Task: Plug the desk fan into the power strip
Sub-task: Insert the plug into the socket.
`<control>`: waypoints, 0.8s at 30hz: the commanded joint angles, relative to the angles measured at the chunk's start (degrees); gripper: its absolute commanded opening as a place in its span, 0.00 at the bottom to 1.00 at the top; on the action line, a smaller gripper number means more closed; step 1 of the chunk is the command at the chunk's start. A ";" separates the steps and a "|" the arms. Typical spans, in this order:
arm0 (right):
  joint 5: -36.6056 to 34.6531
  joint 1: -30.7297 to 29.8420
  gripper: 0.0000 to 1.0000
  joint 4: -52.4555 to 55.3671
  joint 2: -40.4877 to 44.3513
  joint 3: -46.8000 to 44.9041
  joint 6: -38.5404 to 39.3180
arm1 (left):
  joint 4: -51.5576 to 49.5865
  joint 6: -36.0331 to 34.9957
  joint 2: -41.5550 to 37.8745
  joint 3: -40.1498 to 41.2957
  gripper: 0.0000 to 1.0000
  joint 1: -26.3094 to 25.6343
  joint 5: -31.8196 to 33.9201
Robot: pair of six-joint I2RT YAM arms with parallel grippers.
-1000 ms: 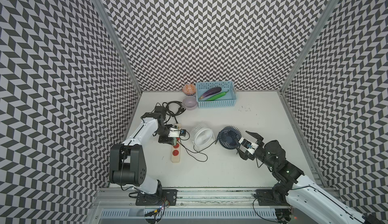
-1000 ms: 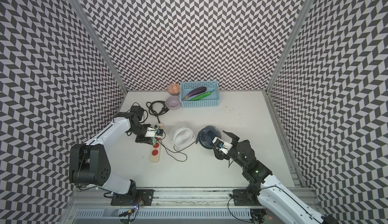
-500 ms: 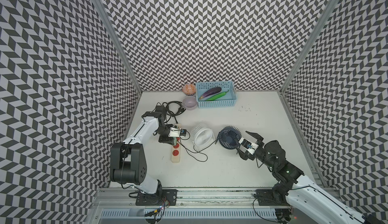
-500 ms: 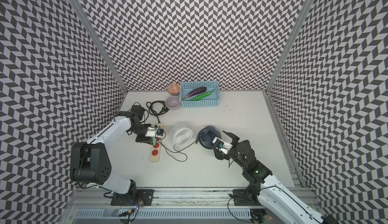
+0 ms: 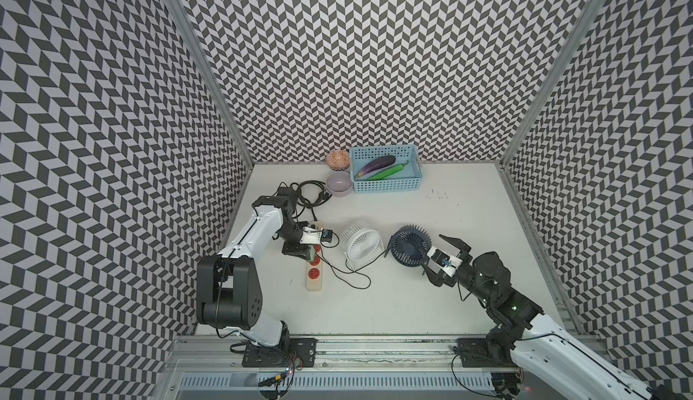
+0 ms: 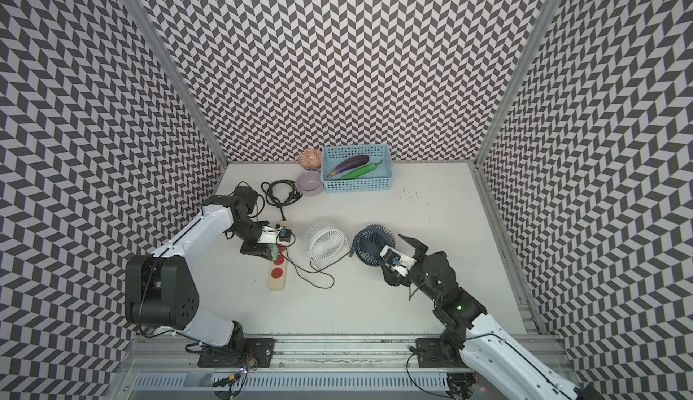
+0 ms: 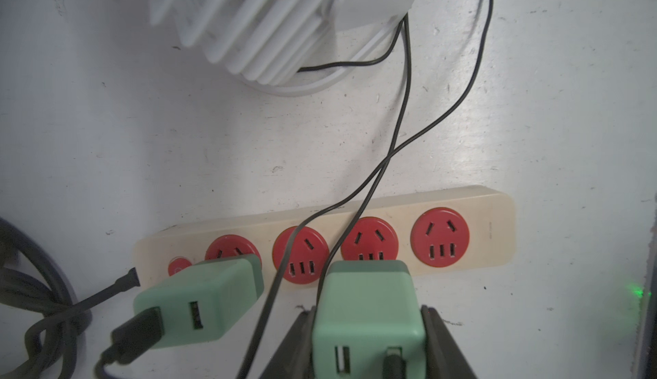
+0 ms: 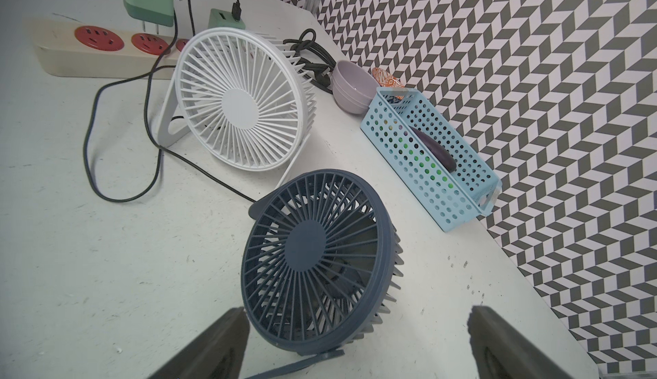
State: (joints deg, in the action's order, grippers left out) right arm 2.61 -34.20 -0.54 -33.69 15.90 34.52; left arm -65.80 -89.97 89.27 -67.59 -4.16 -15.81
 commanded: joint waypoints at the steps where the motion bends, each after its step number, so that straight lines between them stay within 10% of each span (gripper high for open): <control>1: 0.51 0.40 1.00 -3.18 0.78 -0.55 0.12 | -2.52 0.50 0.42 -0.14 0.00 -0.41 -1.24; 24: 1.08 0.62 1.00 -3.43 0.66 -0.65 0.15 | 2.41 1.20 1.98 1.09 0.00 -0.49 -0.73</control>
State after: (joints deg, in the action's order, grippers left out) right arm 3.22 -33.91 -0.75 -33.67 15.79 34.54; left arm -64.82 -88.86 89.84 -65.95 -4.19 -16.29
